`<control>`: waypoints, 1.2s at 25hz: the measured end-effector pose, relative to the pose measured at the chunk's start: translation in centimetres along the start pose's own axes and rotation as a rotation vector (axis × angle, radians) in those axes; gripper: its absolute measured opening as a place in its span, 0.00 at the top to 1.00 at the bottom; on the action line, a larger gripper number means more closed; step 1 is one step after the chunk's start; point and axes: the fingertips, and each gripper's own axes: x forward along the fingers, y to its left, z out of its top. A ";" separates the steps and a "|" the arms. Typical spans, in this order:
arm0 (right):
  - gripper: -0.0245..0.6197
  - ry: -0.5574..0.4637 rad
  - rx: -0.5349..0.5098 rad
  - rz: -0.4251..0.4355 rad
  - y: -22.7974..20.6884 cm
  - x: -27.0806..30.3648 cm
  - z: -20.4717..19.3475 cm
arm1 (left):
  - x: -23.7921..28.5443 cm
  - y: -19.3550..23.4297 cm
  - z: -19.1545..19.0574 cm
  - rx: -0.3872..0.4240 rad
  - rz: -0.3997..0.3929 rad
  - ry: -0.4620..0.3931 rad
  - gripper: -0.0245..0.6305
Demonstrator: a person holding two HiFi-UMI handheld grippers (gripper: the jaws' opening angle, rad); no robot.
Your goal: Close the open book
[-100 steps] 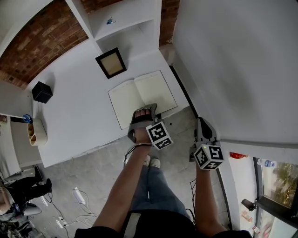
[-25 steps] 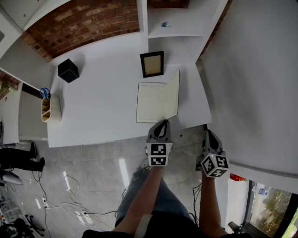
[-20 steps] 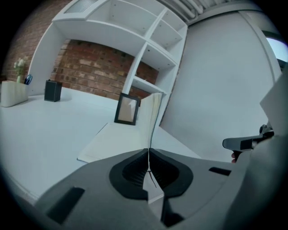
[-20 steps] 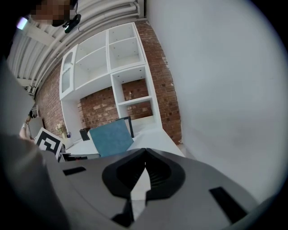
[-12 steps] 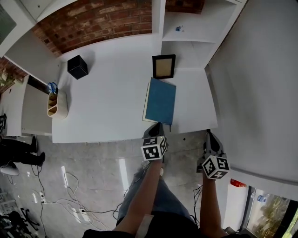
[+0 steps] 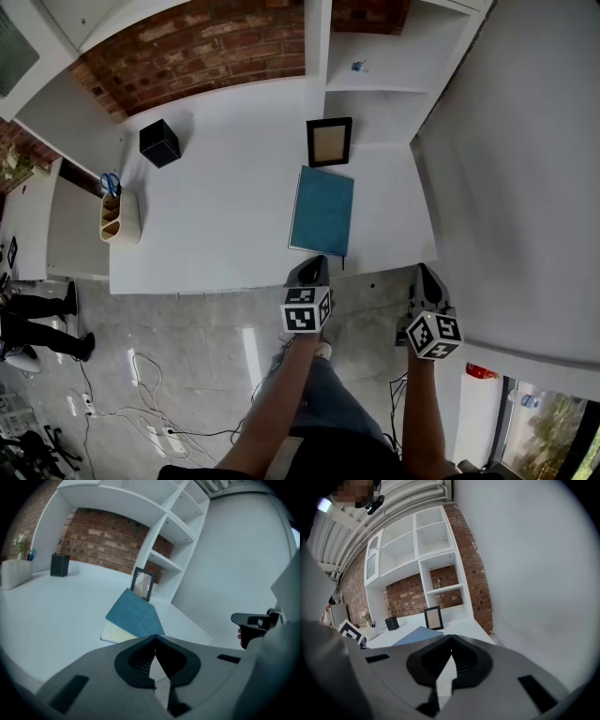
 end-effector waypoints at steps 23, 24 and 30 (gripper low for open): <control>0.96 -0.369 -0.056 -0.064 2.1 -5.9 15.9 | -12.5 -6.6 23.4 0.424 -0.192 -0.537 0.95; 0.96 -0.382 -0.062 -0.069 2.3 -6.4 16.4 | -12.9 -7.0 23.9 0.431 -0.199 -0.548 0.95; 0.96 -0.427 -0.093 -0.080 3.1 -8.5 18.0 | -14.4 -8.8 25.3 0.455 -0.219 -0.579 0.95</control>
